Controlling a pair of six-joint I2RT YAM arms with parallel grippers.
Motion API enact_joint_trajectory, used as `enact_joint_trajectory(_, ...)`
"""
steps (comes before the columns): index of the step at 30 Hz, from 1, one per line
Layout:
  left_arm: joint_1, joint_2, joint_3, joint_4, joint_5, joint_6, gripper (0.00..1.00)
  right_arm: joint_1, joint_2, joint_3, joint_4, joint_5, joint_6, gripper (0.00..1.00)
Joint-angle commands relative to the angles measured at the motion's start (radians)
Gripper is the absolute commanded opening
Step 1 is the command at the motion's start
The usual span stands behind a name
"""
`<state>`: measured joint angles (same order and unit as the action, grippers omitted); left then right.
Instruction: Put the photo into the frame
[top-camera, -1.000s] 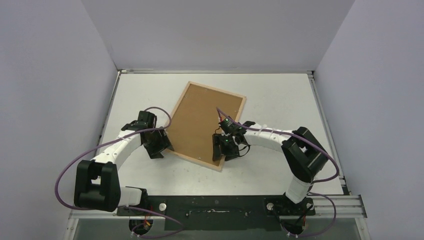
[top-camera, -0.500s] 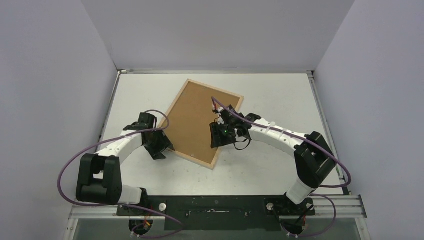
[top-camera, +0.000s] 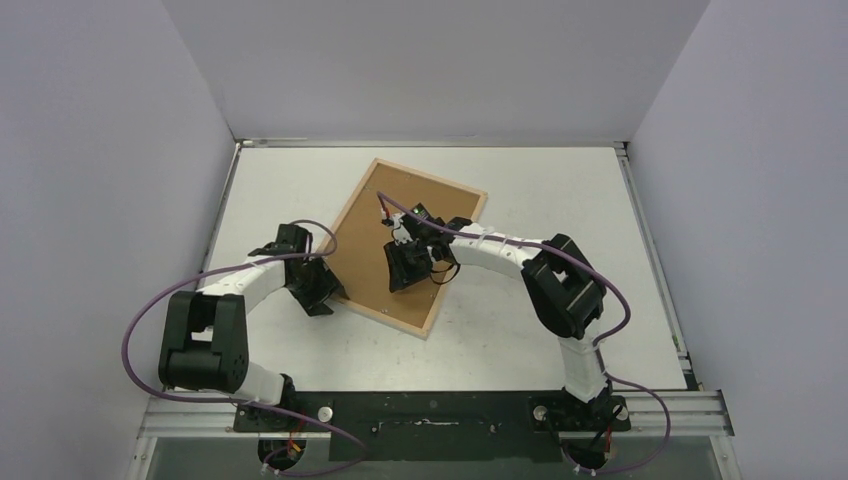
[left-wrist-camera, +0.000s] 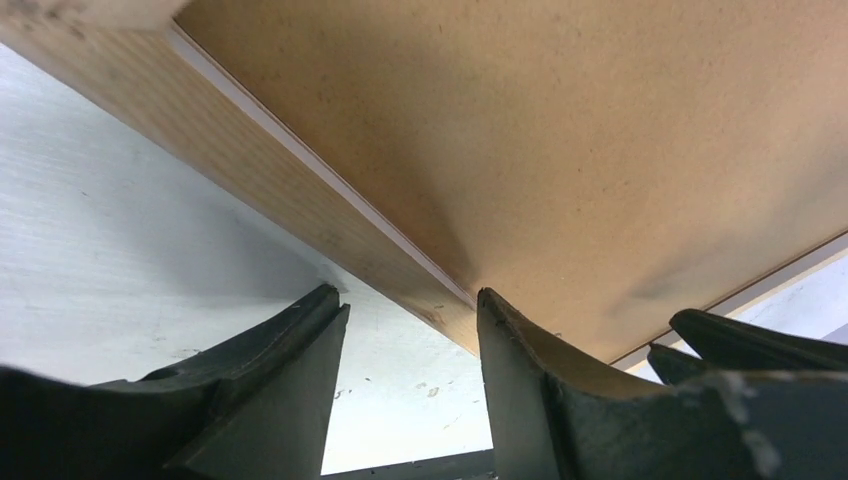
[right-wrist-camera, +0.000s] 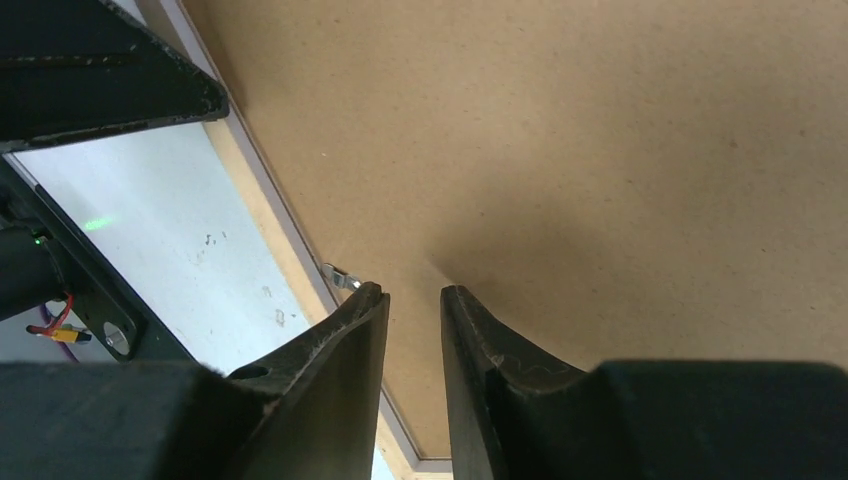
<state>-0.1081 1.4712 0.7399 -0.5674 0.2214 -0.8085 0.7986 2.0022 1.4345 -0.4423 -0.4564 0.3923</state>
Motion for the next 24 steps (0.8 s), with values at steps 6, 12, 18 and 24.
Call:
enact_joint_trajectory(6,0.031,0.059,0.051,0.029,-0.007,0.041,0.26,0.001,-0.018,0.072,0.035,0.017,-0.005,0.29)
enact_joint_trajectory(12,0.031,0.108,0.113,-0.058,-0.059,0.065,0.37,0.001,-0.027,0.061,0.037,0.029,-0.003,0.3)
enact_joint_trajectory(18,0.026,0.128,0.145,-0.125,-0.106,0.044,0.36,0.001,-0.044,0.041,0.033,0.047,-0.009,0.3)
enact_joint_trajectory(24,0.021,0.112,0.141,-0.092,-0.059,0.133,0.25,-0.001,-0.057,0.024,0.023,0.058,-0.02,0.3)
